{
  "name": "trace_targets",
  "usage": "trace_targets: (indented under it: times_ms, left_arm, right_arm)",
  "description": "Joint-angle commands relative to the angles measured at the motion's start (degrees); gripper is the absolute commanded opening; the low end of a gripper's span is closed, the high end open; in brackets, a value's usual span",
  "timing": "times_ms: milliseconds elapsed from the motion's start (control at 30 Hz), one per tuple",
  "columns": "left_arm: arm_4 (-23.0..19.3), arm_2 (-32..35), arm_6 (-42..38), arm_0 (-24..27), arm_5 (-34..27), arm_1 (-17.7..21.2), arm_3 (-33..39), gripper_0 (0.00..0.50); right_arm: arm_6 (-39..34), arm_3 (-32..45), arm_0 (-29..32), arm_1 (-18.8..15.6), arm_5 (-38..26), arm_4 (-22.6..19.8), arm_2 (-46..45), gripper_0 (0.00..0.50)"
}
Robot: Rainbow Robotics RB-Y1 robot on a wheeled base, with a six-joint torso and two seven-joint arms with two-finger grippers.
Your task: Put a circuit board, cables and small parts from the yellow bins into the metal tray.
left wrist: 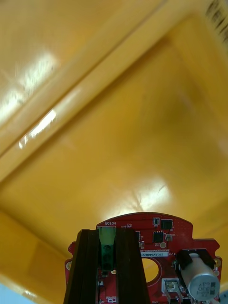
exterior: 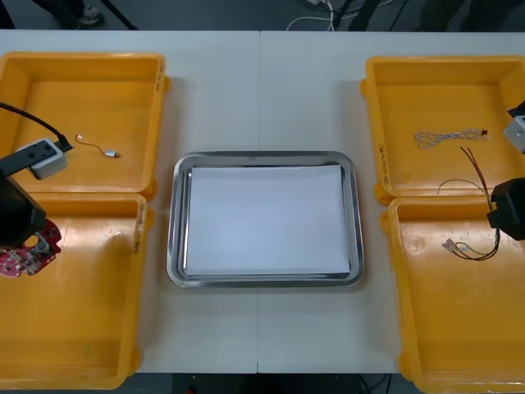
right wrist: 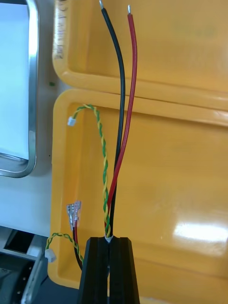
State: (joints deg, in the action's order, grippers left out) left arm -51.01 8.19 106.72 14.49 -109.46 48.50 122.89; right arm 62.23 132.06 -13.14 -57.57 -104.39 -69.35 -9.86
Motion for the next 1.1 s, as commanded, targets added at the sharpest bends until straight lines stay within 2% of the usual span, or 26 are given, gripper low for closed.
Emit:
trace_targets:
  times_ms: [33, 267, 733, 933, 1100]
  left_arm:
    - [0.0, 1.0, -10.0, 5.1, -0.5, -2.9, 3.1, 0.000]
    - [0.3, -3.7, -17.0, 8.6, -0.5, -4.5, 4.4, 0.000]
    - [2.2, -14.7, -29.5, 15.6, -0.5, -7.4, 4.5, 0.000]
    - [2.8, -18.4, -33.2, 18.2, -0.5, -9.1, 4.5, 0.000]
    - [6.0, -23.5, -34.1, 20.0, -0.5, -11.0, 4.2, 0.000]
  right_arm:
    - [4.3, 0.7, -4.2, -2.7, 0.7, 0.7, 3.4, 0.000]
    - [11.0, -1.8, -9.7, -2.7, 0.7, 0.8, 9.2, 0.000]
    - [12.2, -4.7, -20.8, -2.7, 0.6, 2.0, 20.6, 0.000]
    - [12.6, -4.9, -23.7, -2.6, 0.6, 2.4, 24.0, 0.000]
    - [13.7, -5.6, -25.6, -2.4, 0.6, 1.8, 26.0, 0.000]
